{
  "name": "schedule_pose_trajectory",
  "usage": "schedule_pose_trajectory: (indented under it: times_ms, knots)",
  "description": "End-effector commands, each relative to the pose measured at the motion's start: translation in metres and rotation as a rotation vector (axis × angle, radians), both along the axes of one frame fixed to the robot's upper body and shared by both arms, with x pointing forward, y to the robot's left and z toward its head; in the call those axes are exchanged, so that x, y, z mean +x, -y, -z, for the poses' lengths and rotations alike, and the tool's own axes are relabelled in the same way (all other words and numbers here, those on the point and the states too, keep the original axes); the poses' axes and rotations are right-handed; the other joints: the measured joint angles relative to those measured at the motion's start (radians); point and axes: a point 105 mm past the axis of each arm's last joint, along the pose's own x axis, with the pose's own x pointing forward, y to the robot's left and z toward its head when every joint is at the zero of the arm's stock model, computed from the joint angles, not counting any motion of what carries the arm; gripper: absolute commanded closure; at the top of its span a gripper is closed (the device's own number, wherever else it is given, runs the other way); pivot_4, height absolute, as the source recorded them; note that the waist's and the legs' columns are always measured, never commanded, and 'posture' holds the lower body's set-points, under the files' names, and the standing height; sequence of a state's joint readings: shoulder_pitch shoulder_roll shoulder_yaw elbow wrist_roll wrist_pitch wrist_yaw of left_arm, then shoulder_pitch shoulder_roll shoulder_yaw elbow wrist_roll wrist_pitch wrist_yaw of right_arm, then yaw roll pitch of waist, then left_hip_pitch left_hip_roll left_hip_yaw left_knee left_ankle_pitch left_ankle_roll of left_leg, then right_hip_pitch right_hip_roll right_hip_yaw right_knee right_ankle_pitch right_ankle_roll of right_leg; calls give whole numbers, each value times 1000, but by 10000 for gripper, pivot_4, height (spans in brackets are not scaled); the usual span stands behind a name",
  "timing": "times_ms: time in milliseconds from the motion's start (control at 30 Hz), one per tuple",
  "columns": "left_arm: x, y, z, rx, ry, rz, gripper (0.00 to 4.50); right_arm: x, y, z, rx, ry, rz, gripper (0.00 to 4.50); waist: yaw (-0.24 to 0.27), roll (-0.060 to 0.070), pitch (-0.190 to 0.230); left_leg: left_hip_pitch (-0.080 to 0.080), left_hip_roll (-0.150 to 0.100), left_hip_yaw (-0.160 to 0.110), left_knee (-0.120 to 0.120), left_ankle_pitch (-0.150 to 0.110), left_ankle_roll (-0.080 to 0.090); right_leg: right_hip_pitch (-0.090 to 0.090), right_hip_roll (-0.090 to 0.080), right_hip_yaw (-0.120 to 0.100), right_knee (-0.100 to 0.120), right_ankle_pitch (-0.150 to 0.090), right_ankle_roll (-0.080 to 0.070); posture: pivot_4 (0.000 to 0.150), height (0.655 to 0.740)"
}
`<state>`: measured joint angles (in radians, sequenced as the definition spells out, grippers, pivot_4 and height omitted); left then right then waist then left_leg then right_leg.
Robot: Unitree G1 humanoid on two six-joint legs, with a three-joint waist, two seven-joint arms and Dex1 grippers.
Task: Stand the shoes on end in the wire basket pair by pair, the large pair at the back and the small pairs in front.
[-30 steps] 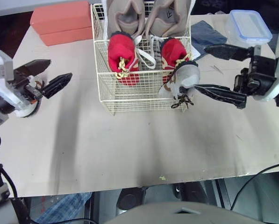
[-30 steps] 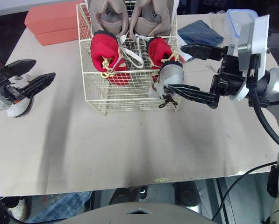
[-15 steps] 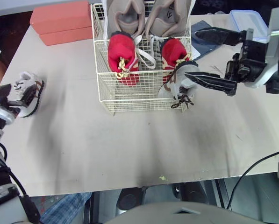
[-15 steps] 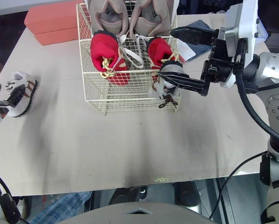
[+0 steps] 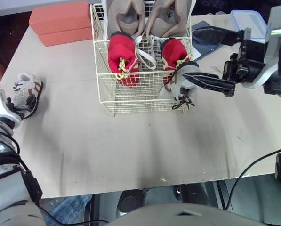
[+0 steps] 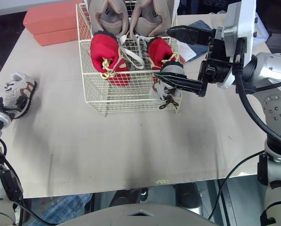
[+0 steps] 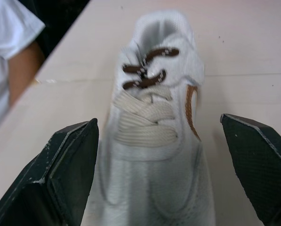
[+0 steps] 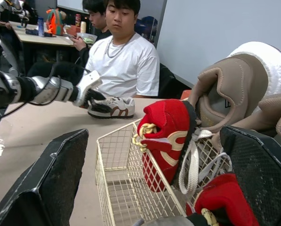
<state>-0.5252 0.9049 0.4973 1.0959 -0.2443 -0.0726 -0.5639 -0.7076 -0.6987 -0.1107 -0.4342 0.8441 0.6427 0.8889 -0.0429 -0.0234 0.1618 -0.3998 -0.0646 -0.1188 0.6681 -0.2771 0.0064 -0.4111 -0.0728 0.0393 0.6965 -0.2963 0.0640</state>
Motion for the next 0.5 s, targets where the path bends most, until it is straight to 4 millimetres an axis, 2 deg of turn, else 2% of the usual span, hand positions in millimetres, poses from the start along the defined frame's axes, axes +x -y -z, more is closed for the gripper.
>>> schedule_pose_trajectory:
  times_ms: [33, 100, 133, 233, 300, 500]
  knots:
    - [-4, -9, -7, 15, -19, -18, 11926, -9, -2, -5, -15, 37, -32, 0, 0, 0, 0, 0, 0, 0, 0, 0, 0, 0, 0, 0, 0, 0, 0, 1500, 7400]
    - [-5, -10, -8, 18, -15, -25, 21864, -8, -1, -2, -29, 39, -20, 0, 1, 0, 0, 0, 0, 0, 0, 0, 0, 0, 0, 0, 0, 0, 0, 1500, 7400]
    - [-5, -11, -10, 23, -11, -26, 24030, -8, -1, -1, -32, 39, -17, 0, 1, 0, 0, 0, 0, 0, 0, 0, 0, 0, 0, 0, 0, 0, 0, 1500, 7400]
    - [-5, -13, -18, 37, 28, -39, 36635, -7, 0, -1, -32, 39, -11, 0, 1, 0, 0, 0, 0, 0, 0, 0, 0, 0, 0, 0, 0, 0, 0, 1500, 7400]
    - [-4, -12, -34, 86, 101, -36, 43802, -6, 1, 0, -31, 40, -8, 0, 1, 0, 0, 0, 0, 0, 0, 0, 0, 0, 0, 0, 0, 0, 0, 1500, 7400]
    - [-3, 2, -83, 197, 312, -2, 44661, -6, 2, 1, -23, 38, -4, 0, 2, -2, -1, -2, 0, -1, 1, 0, 0, -1, -1, 0, 0, 0, 0, 1500, 7400]
